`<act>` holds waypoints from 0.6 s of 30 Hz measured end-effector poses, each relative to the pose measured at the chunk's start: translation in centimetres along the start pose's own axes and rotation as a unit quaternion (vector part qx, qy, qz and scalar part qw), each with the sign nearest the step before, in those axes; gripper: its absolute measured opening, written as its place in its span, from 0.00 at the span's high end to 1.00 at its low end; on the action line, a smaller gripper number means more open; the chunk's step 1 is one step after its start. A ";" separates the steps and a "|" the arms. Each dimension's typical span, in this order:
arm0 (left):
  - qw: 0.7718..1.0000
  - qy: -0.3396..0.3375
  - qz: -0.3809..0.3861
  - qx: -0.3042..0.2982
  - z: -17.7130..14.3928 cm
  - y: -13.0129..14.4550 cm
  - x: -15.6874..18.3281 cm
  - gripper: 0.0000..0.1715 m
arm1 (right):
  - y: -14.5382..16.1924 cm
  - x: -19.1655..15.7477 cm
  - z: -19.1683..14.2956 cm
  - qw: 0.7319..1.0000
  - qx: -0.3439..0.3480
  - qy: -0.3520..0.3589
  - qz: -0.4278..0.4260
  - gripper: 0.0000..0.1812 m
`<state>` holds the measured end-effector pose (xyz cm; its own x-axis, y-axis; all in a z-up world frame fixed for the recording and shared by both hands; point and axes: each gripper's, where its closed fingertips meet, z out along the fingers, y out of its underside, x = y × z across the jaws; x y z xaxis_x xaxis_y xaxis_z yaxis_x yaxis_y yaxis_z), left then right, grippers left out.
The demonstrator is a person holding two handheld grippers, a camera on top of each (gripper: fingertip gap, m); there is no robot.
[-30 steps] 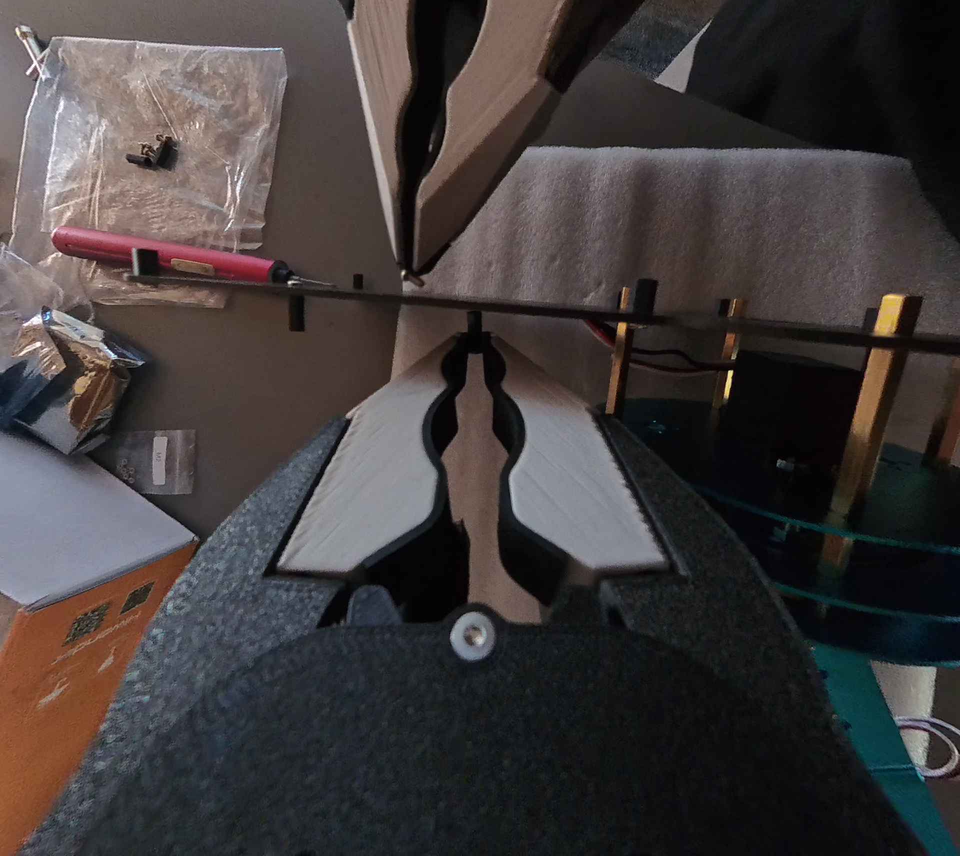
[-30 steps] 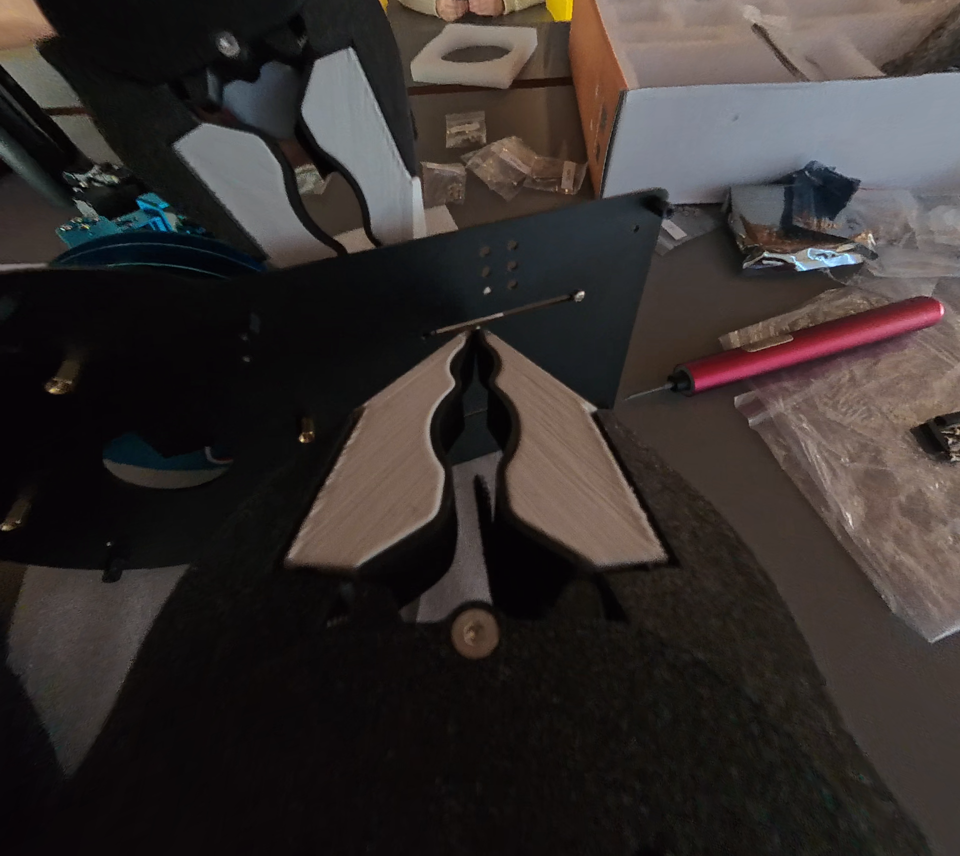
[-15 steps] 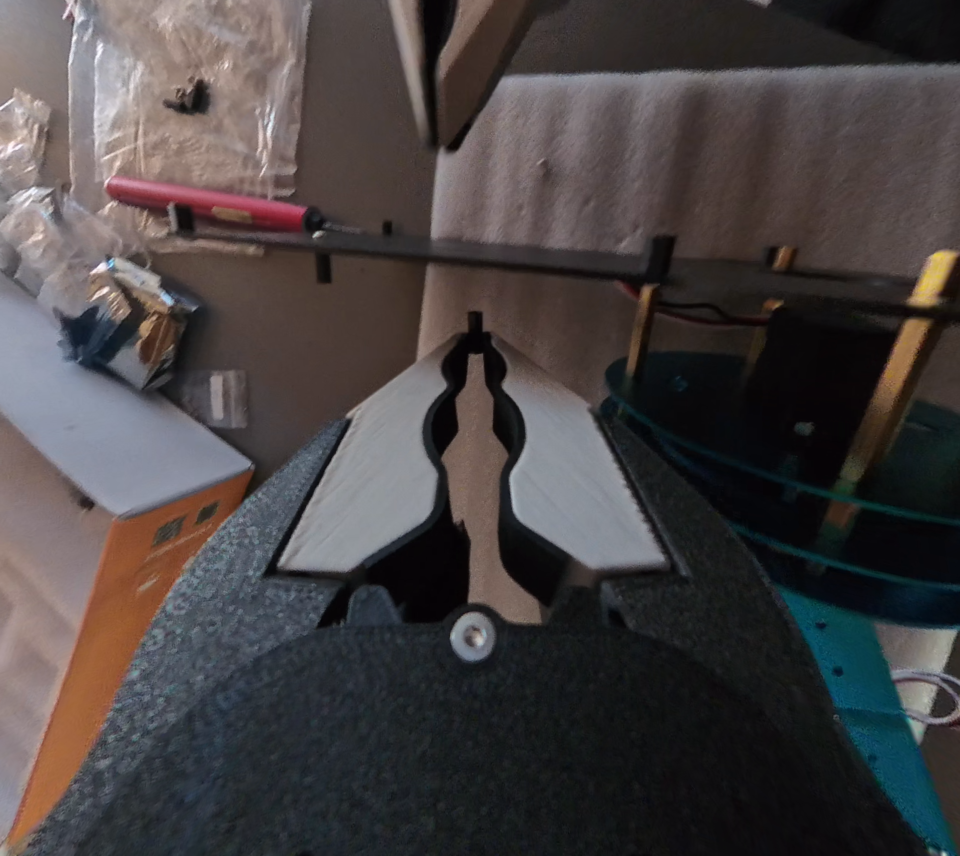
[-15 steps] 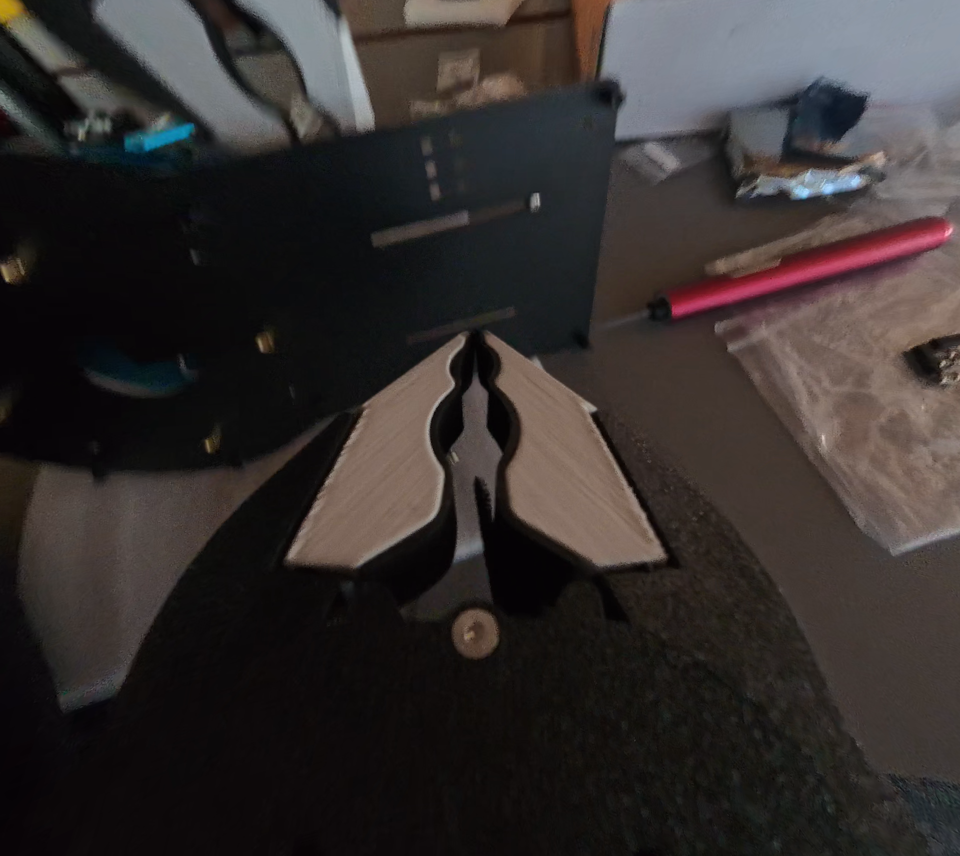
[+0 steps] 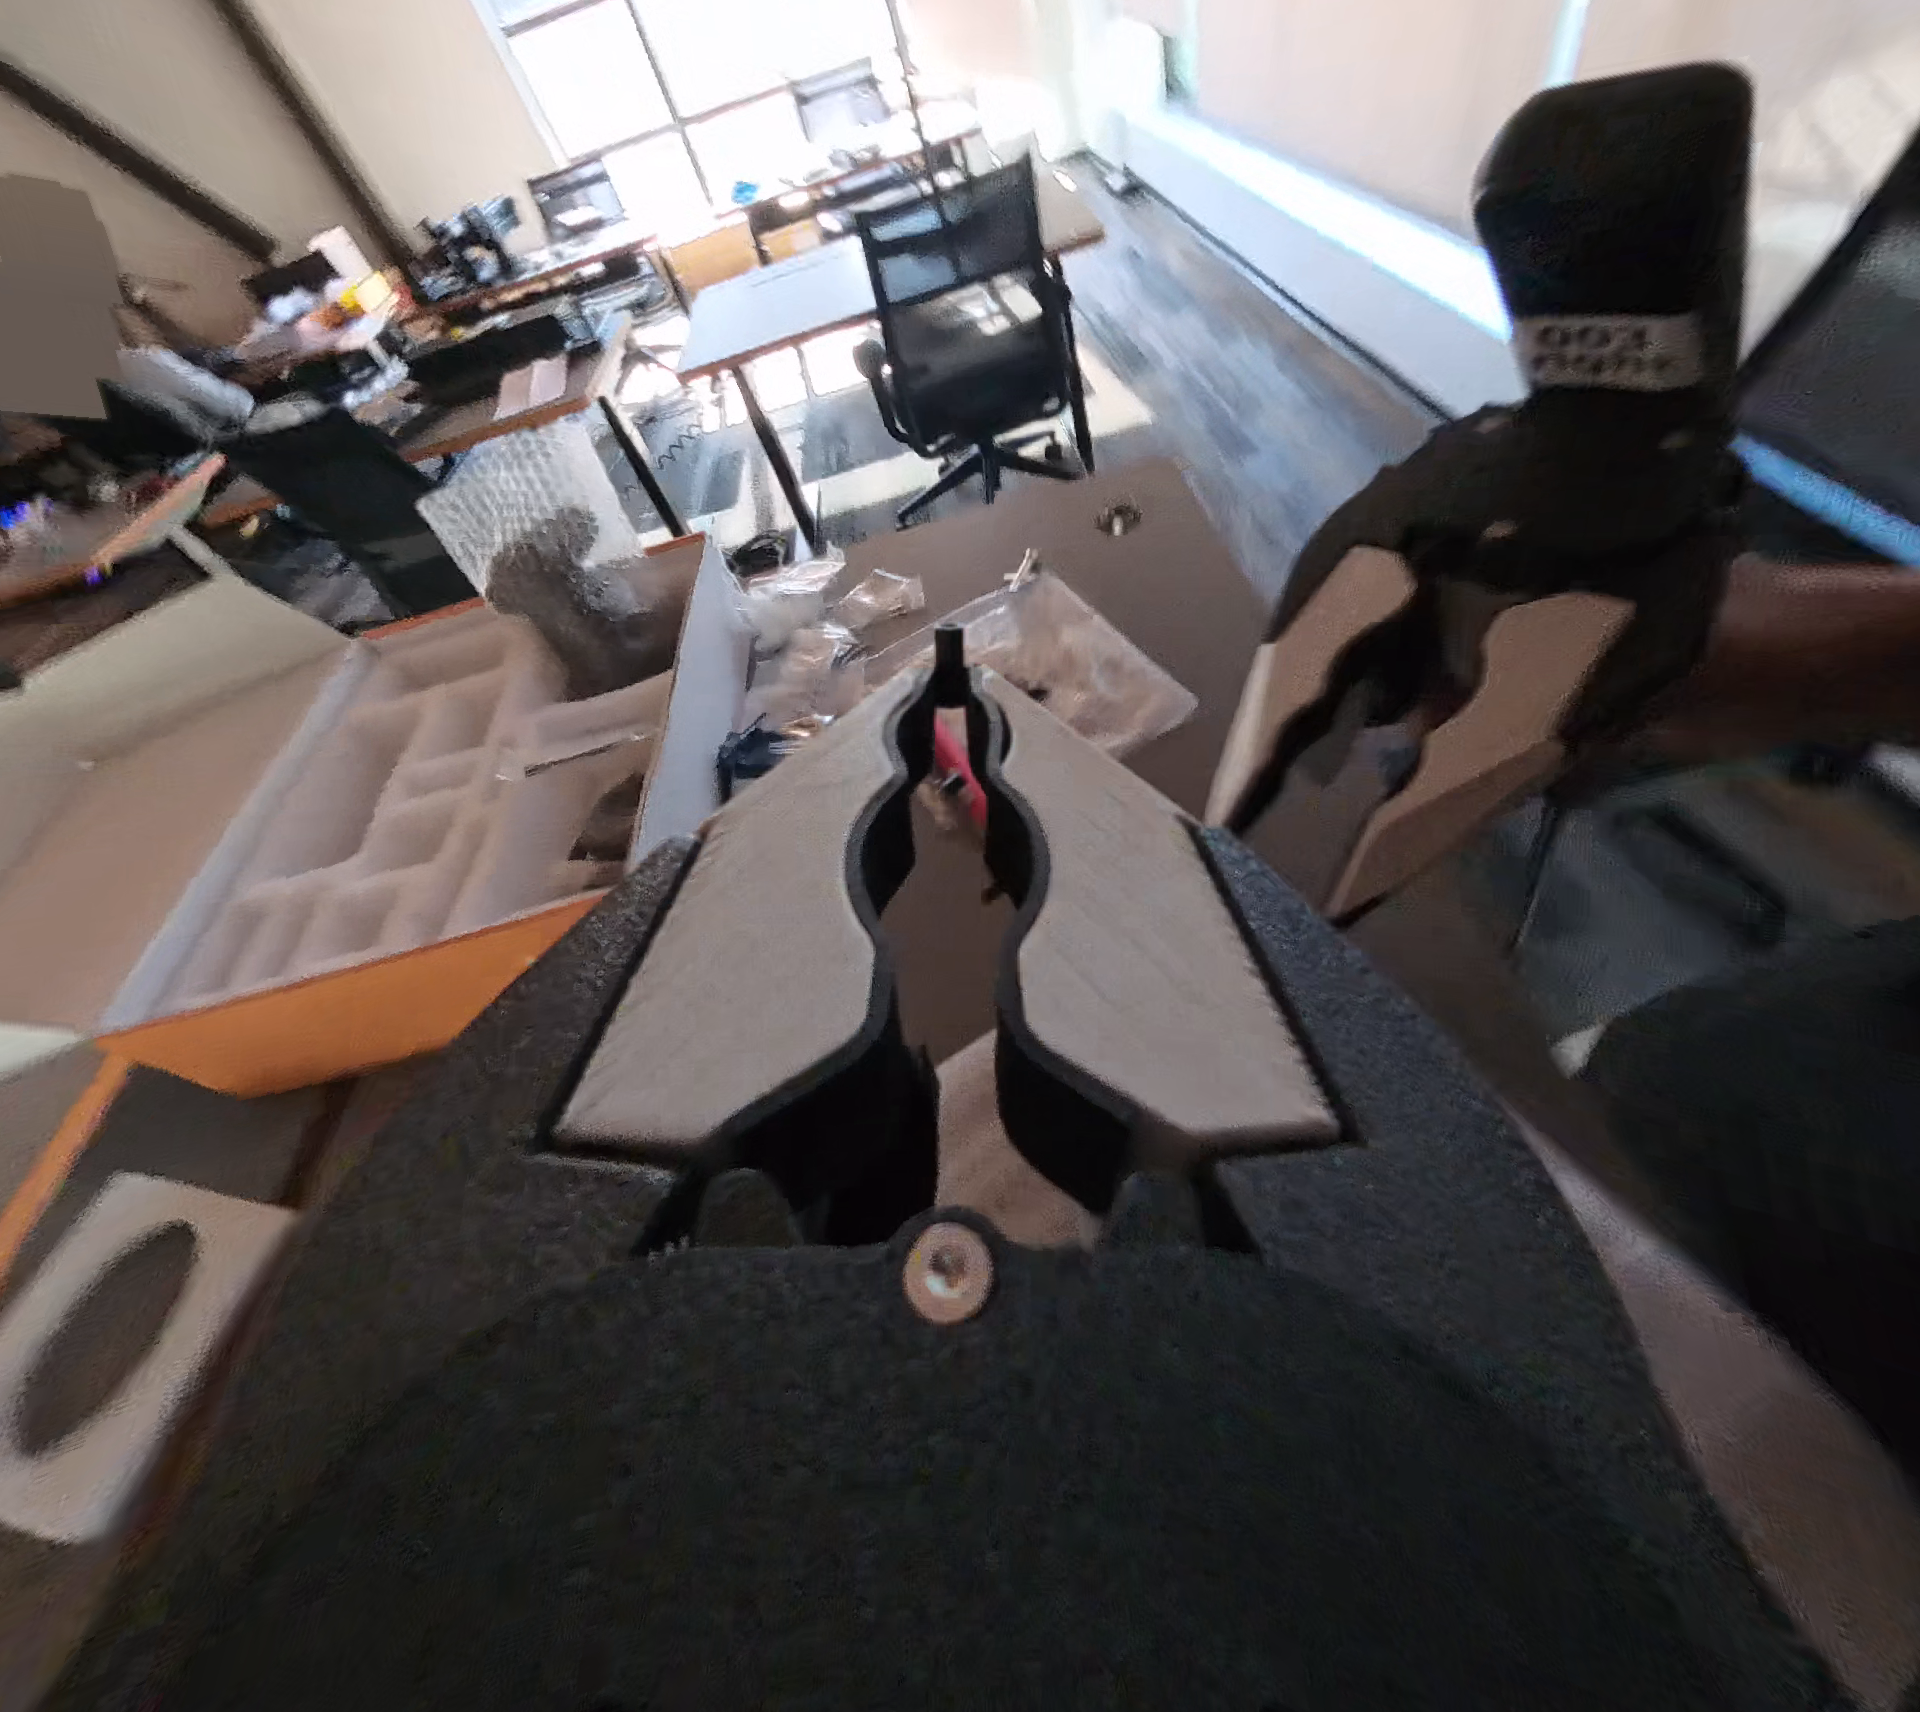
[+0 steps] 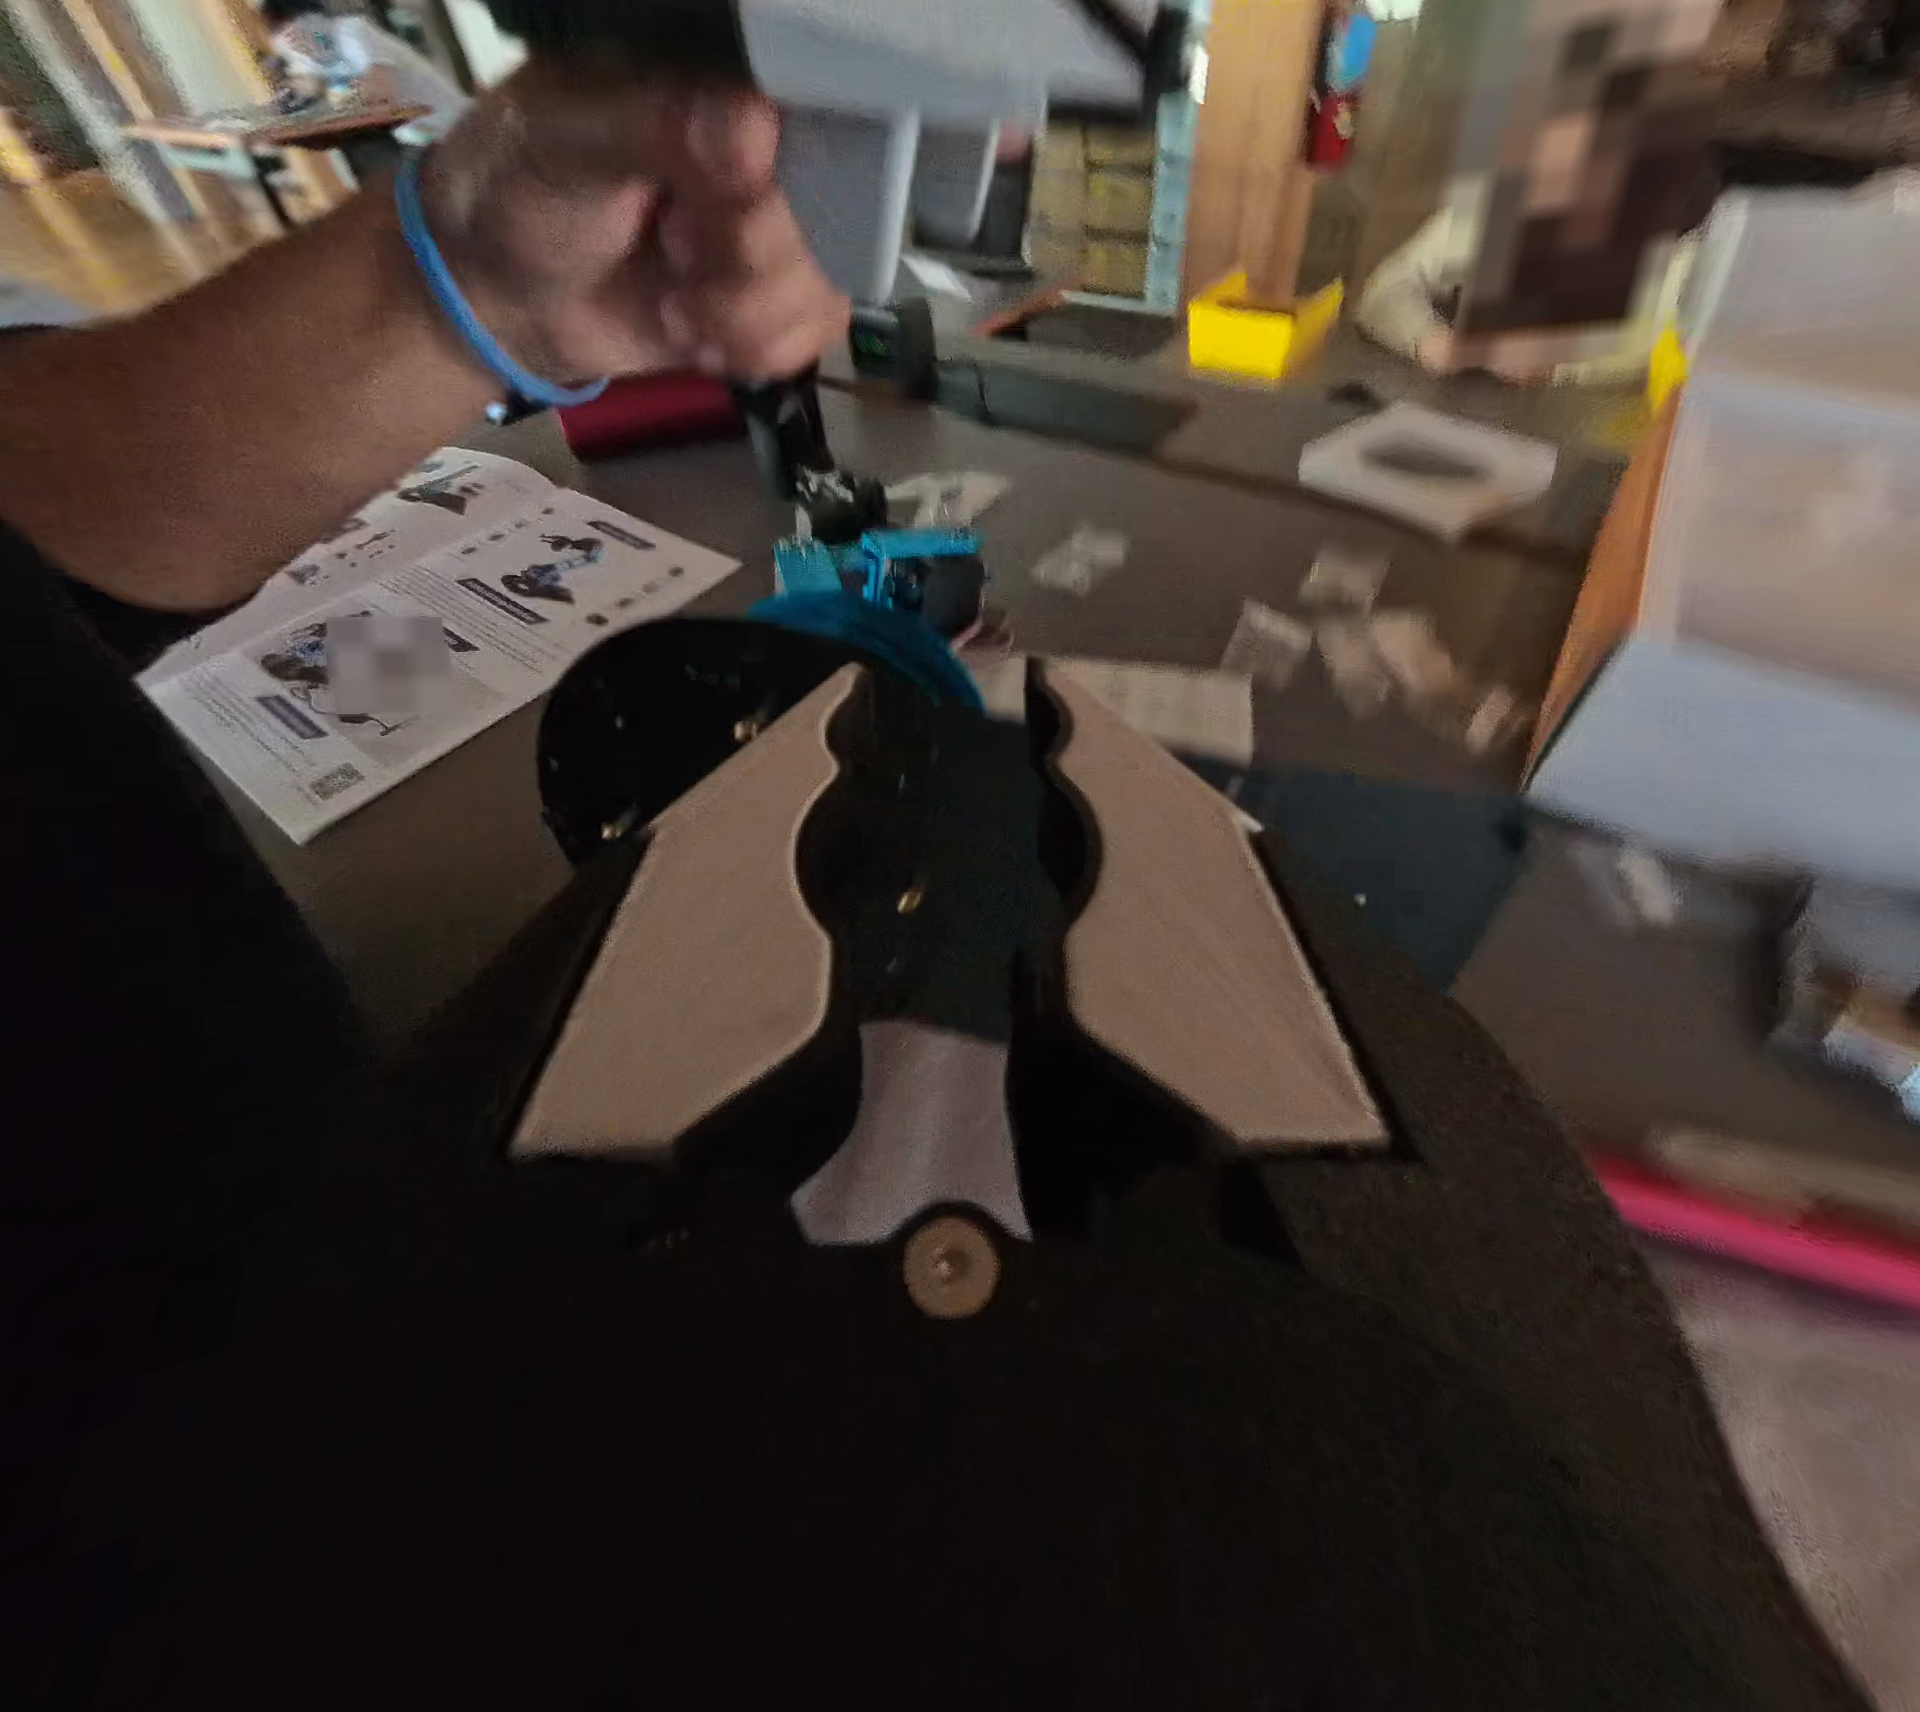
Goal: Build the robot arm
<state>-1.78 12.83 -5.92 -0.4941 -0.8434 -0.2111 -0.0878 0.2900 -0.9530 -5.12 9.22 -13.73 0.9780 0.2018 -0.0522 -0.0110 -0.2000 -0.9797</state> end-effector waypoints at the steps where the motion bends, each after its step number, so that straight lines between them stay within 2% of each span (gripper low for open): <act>1: 0.999 -0.011 -0.042 0.009 -0.2 -0.6 0.4 0.97 | -1.7 0.2 -0.1 0.999 0.008 -0.011 -0.042 0.84; 4: 0.980 -0.028 -0.195 0.023 -0.6 -1.9 1.6 0.97 | -5.6 0.6 -0.9 0.984 0.027 -0.052 -0.169 0.88; 6: 0.957 -0.014 -0.287 0.034 -0.7 -2.7 2.8 0.98 | -7.0 0.5 -1.6 0.969 0.027 -0.137 -0.202 0.88; 8: 0.937 -0.006 -0.347 0.035 -0.7 -3.1 3.9 0.98 | -7.9 0.1 -3.0 0.944 0.022 -0.271 -0.185 0.87; 10: 0.926 -0.005 -0.377 0.022 -0.3 -2.8 5.2 0.98 | -8.7 -0.4 -5.1 0.894 0.013 -0.413 -0.175 0.86; 11: 0.918 0.001 -0.396 0.015 0.1 -2.6 6.0 0.98 | -8.7 -0.3 -5.8 0.865 0.003 -0.462 -0.195 0.86; 14: 0.890 0.019 -0.456 0.019 1.6 -2.9 8.1 0.98 | -7.3 -0.3 -7.8 0.766 -0.041 -0.571 -0.292 0.87; 17: 0.870 0.021 -0.492 0.033 3.4 -3.9 9.4 0.98 | -7.2 -0.3 -10.0 0.672 -0.059 -0.664 -0.323 0.87; 18: 0.867 0.015 -0.496 0.034 4.0 -4.1 9.7 0.97 | -7.3 -0.2 -10.5 0.649 -0.055 -0.680 -0.337 0.89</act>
<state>-2.75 1.61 -4.90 -0.2263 -0.6502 0.7253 -0.4313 -0.6008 -0.6731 -3.03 0.62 -4.54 -0.3360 0.9233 0.1858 0.4111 0.3212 -0.8531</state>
